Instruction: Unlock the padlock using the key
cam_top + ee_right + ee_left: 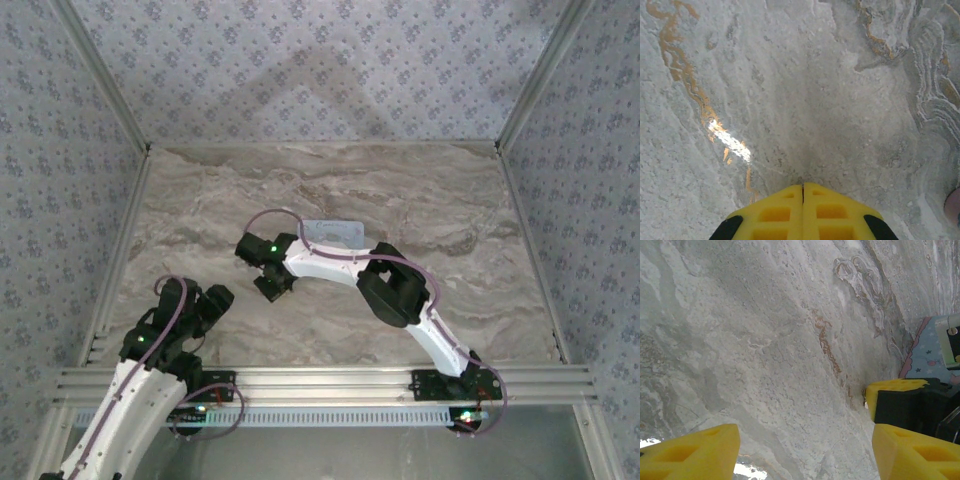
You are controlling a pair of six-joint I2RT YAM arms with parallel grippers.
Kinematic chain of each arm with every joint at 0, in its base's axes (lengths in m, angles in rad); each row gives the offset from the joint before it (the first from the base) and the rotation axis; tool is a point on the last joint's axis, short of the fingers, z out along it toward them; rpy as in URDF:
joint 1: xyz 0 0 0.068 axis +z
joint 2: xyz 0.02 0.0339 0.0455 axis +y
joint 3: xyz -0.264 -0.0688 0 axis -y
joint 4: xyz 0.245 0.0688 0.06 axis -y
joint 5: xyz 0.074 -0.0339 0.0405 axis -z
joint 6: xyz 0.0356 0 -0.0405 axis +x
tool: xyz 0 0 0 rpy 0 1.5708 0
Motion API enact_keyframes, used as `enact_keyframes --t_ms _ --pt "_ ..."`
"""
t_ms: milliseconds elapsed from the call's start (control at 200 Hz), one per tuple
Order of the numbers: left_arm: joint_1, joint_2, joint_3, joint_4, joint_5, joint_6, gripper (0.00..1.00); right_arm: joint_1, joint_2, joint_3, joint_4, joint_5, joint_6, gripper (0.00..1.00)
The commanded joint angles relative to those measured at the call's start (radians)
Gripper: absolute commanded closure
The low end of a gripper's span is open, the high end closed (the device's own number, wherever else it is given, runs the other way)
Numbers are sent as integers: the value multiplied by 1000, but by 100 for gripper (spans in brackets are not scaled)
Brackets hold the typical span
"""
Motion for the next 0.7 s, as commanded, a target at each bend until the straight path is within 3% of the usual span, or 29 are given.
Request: enact_keyframes --t_ms 0,335,555,695 --pt "8 -8 0 -27 15 -36 29 5 -67 -61 24 -49 11 100" --pt "6 46 35 82 107 26 26 -74 -448 -416 381 -206 98 100" --pt "2 115 69 317 255 47 25 -169 -707 -605 561 -363 155 100" --pt "-21 159 97 537 362 33 22 -237 -845 -666 570 -438 185 100"
